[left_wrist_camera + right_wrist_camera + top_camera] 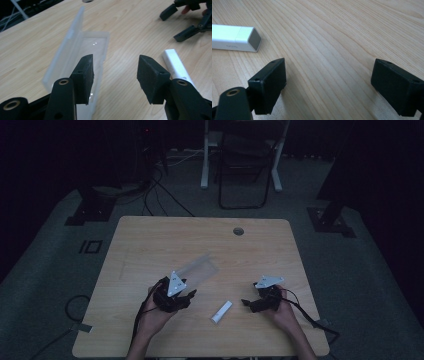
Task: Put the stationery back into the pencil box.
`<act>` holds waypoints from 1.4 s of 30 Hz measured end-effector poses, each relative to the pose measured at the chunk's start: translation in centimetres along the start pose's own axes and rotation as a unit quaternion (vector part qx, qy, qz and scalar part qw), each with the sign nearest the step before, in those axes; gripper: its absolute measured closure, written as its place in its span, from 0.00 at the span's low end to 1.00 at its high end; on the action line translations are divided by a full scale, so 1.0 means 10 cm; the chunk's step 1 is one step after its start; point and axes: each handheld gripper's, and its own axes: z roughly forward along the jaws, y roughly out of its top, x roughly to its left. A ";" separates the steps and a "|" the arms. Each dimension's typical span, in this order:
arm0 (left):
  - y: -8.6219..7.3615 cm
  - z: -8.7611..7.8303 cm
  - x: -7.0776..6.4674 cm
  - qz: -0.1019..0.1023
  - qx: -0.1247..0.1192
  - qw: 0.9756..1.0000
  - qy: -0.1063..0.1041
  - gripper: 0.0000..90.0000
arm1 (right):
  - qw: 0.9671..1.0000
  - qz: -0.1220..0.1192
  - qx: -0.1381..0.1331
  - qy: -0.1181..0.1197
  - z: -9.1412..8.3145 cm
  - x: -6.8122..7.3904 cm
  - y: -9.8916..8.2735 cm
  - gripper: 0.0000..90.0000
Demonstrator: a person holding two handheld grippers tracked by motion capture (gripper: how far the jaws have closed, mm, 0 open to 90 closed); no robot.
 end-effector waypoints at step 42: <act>0.18 0.45 -0.33 0.002 0.021 0.999 -0.048 0.54 | 1.000 0.000 0.000 0.000 0.00 0.00 0.00 0.14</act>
